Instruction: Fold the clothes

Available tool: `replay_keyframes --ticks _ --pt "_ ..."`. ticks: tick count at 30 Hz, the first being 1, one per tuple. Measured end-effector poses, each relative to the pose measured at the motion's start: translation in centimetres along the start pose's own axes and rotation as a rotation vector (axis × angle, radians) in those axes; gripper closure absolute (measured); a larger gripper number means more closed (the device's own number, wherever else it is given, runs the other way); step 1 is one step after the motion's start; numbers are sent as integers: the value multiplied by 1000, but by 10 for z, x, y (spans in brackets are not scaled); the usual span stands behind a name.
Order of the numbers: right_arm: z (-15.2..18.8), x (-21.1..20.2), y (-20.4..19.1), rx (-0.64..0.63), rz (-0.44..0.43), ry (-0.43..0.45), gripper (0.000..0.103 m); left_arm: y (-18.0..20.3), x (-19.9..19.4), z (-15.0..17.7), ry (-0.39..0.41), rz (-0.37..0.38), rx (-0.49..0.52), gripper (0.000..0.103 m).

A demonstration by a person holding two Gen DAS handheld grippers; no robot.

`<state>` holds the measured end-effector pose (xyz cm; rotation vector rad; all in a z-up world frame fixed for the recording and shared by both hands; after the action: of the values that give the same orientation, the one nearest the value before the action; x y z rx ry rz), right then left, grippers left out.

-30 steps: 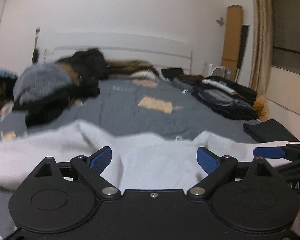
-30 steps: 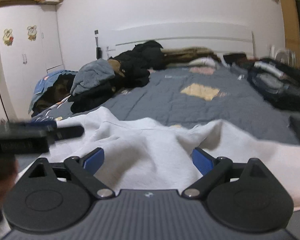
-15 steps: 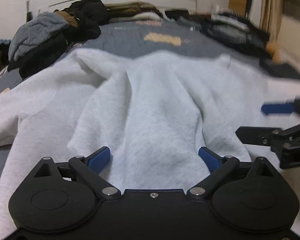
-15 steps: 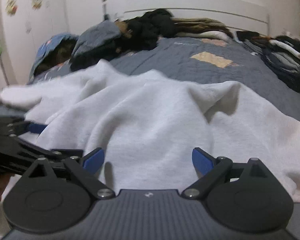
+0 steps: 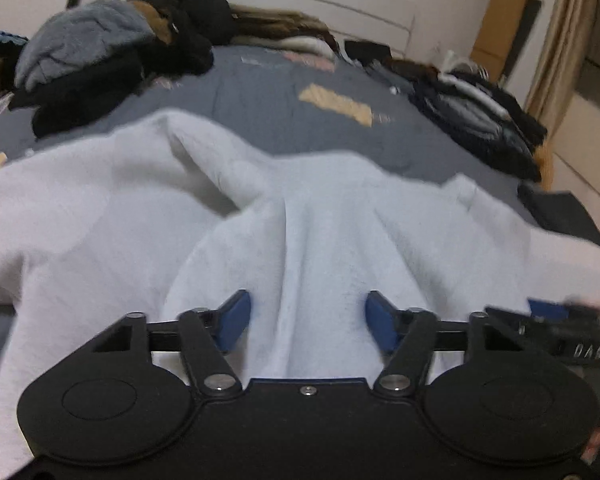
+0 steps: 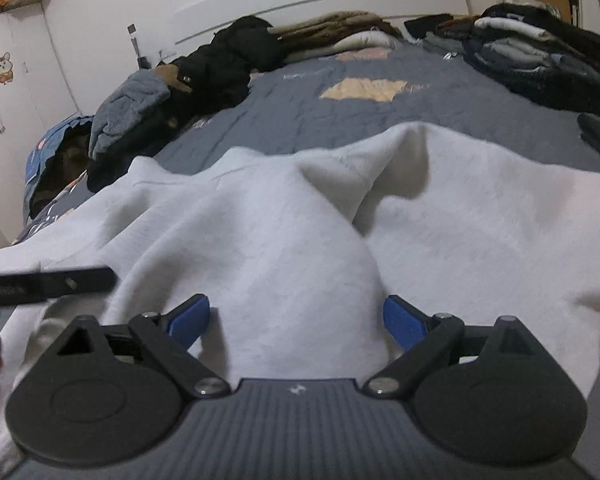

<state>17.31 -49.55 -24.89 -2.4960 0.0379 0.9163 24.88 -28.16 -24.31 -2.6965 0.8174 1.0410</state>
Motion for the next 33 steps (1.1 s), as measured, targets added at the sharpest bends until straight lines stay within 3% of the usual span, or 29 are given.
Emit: replay_keyframes --ticks 2,5,10,13,15,18,20,23,25,27,29,30,33 --pt "3 1 -2 -7 -1 -2 25 -3 6 8 -23 -9 18 84" --pt "2 2 -3 -39 27 2 35 -12 0 7 -29 -14 16 91" --pt "11 8 -4 -168 61 -26 32 -24 -6 7 -66 -21 47 88" --pt "15 10 4 -197 69 -84 26 -25 1 17 -127 -3 60 71" --pt "15 7 9 -197 63 -115 23 -24 0 14 -138 5 57 69" --pt "5 -5 10 -173 53 -113 23 -24 -18 0 -87 -1 28 67" --pt "-6 -21 5 -164 40 -69 24 -21 -35 -9 -12 -5 34 66" --pt "-21 -42 -8 -137 -36 26 24 -4 -55 -14 70 59 55 67" --pt "-26 -50 -20 -99 -124 56 24 14 -56 -10 53 152 90 68" --pt "-22 -48 -30 -57 -217 28 24 29 -47 0 -7 221 103 68" --pt "-10 -37 -37 -48 -246 -23 24 40 -26 19 -107 170 187 66" --pt "-2 -27 -36 -63 -216 -45 24 44 -16 29 -143 143 231 66" --pt "20 -1 -33 -137 -125 -101 24 57 -7 41 -144 91 336 63"
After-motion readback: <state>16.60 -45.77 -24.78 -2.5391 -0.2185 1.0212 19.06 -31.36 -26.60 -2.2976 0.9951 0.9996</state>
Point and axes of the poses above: each gripper's, at about its wrist camera, not at the fingertips, and x roughly the way its jaws point, y to its right, z to its underside, the point moved 8 cm from there along x, roughly the way its jaws point, and after that the axes turned 14 degrees about x, right-handed, at the moved point
